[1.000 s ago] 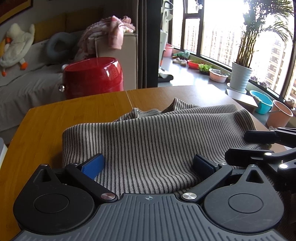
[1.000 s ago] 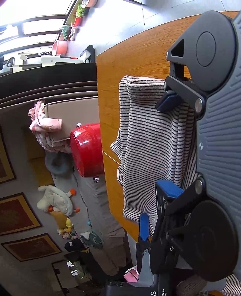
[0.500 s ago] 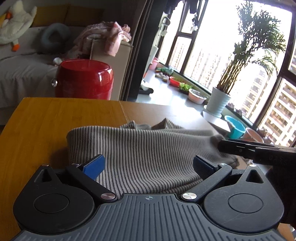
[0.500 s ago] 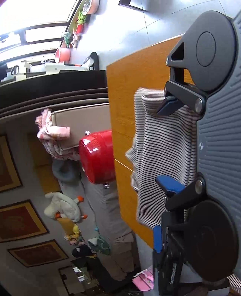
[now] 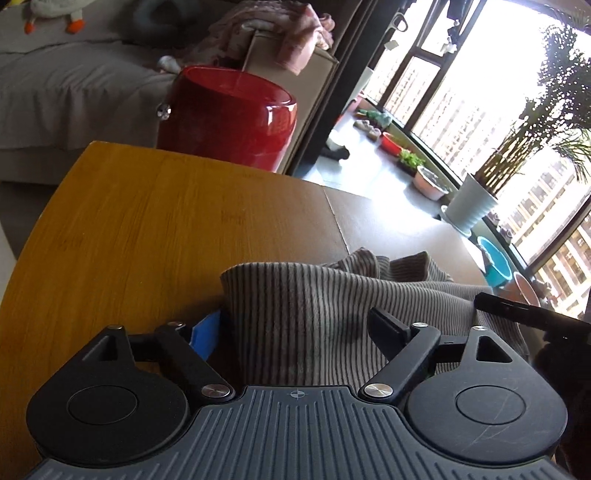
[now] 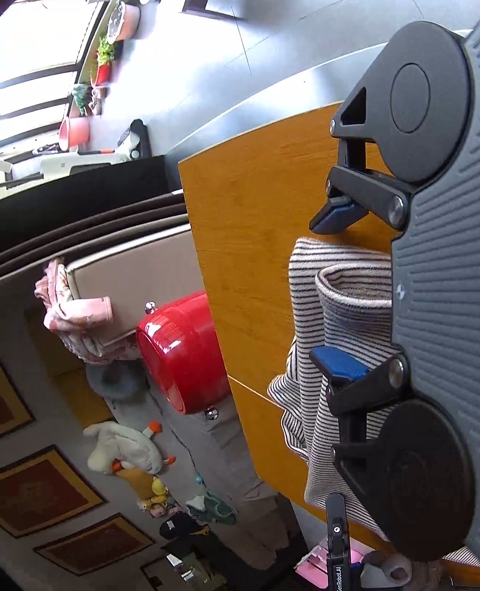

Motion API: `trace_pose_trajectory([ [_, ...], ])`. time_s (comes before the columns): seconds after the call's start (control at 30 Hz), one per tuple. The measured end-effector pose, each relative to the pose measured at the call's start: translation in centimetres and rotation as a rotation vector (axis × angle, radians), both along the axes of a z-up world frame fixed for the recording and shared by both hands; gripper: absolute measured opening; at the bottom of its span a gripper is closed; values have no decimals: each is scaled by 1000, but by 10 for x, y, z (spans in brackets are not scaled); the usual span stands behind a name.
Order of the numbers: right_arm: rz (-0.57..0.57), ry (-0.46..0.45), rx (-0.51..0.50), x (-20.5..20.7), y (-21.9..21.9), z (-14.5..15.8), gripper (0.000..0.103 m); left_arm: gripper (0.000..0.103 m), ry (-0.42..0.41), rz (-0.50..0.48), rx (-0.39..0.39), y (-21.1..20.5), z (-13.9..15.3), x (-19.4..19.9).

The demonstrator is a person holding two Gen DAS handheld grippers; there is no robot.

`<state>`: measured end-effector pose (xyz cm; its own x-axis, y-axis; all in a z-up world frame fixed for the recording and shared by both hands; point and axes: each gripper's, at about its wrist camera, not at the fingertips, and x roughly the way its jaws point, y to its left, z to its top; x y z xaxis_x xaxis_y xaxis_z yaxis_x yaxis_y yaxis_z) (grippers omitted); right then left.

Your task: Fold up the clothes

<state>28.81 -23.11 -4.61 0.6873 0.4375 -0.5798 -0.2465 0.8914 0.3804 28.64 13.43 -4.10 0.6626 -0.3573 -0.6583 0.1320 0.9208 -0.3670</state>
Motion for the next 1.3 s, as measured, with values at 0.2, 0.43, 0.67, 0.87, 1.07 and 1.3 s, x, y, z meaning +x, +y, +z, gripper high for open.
trace_pose_trajectory([
  [0.2,74,-21,-63,15,20,0,37,61,-36,-37,13,-16,-3,16],
  [0.43,77,-122,-41,23,23,41,23,31,-183,-55,-20,-9,43,6],
  [0.67,207,-305,-104,-96,18,104,21,32,-361,-113,-12,12,68,-115],
  [0.87,255,-237,-184,-181,19,79,19,32,-301,-106,-36,27,39,-182],
  [1.07,185,-97,-192,-214,7,35,19,37,-168,-91,1,37,12,-214],
  [1.3,65,23,128,-228,-30,28,35,61,-111,-63,-160,52,16,-208],
])
